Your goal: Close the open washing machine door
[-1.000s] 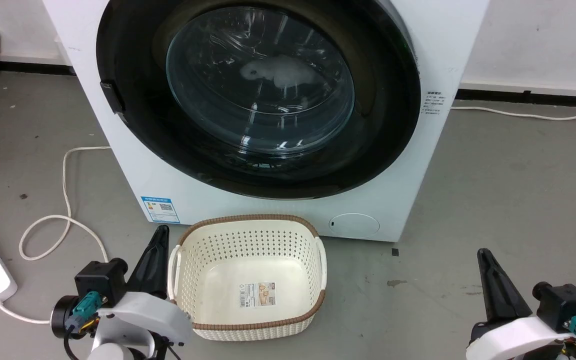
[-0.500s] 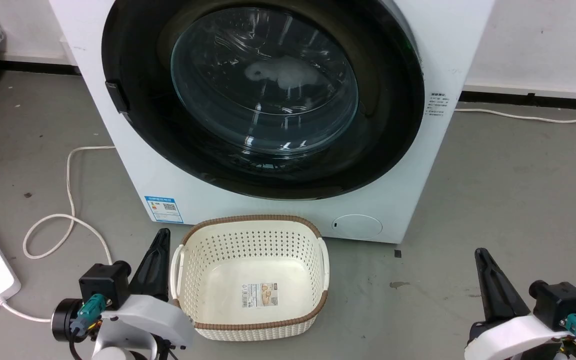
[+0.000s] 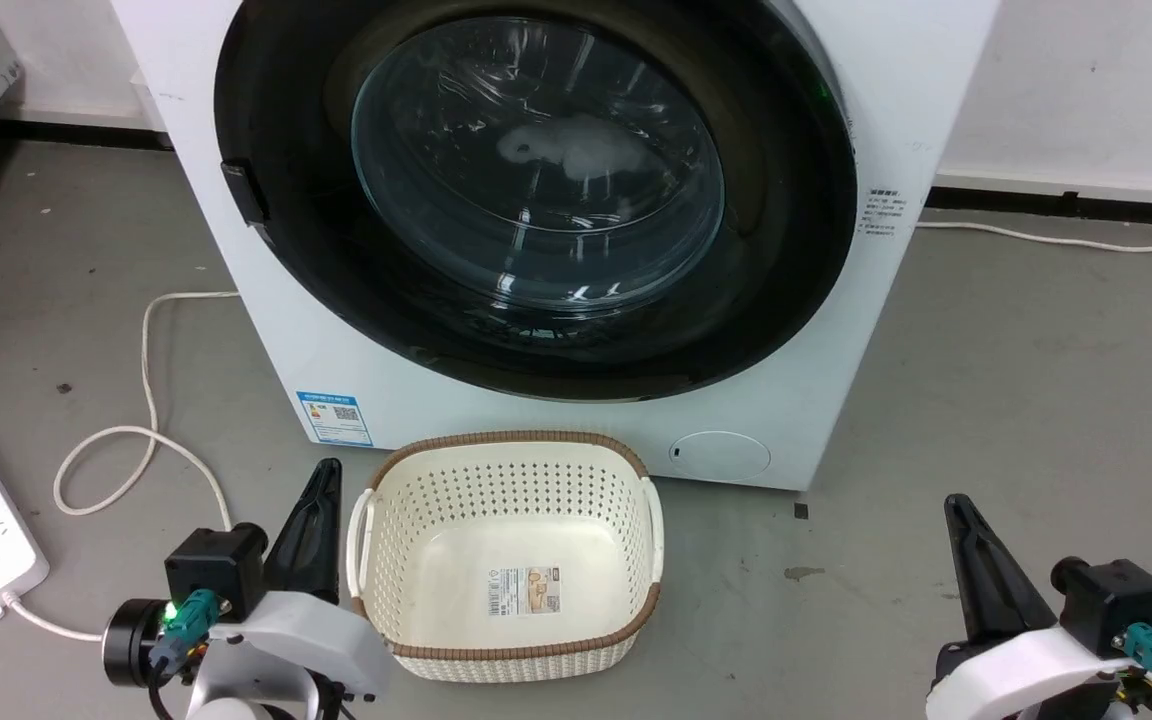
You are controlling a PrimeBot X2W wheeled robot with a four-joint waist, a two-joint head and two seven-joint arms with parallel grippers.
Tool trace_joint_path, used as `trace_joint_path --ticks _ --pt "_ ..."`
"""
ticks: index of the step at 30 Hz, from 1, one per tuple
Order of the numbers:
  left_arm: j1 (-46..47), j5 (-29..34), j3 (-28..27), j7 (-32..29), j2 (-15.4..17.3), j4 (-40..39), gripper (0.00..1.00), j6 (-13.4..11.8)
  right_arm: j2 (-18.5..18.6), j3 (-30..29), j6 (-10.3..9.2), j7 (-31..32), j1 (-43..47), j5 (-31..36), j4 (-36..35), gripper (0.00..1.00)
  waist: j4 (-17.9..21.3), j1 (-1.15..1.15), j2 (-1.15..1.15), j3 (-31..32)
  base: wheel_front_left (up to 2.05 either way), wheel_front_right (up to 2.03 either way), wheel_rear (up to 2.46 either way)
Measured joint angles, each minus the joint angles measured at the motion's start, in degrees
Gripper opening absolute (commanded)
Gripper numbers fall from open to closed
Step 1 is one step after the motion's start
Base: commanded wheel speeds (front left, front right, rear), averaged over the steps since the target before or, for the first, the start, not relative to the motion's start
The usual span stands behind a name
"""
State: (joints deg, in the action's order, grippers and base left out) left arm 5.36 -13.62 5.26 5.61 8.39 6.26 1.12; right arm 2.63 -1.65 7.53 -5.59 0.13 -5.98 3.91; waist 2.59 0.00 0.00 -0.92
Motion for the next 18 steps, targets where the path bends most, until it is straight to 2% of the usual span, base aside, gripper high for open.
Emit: trace_joint_path --ticks 18 --pt "-1.0 3.1 -1.1 -1.1 -1.1 -1.4 0.0 -0.4 0.0 0.3 0.0 1.5 0.0 1.4 -0.8 0.0 -0.6 0.0 0.0 0.2 0.0 0.0 0.0"
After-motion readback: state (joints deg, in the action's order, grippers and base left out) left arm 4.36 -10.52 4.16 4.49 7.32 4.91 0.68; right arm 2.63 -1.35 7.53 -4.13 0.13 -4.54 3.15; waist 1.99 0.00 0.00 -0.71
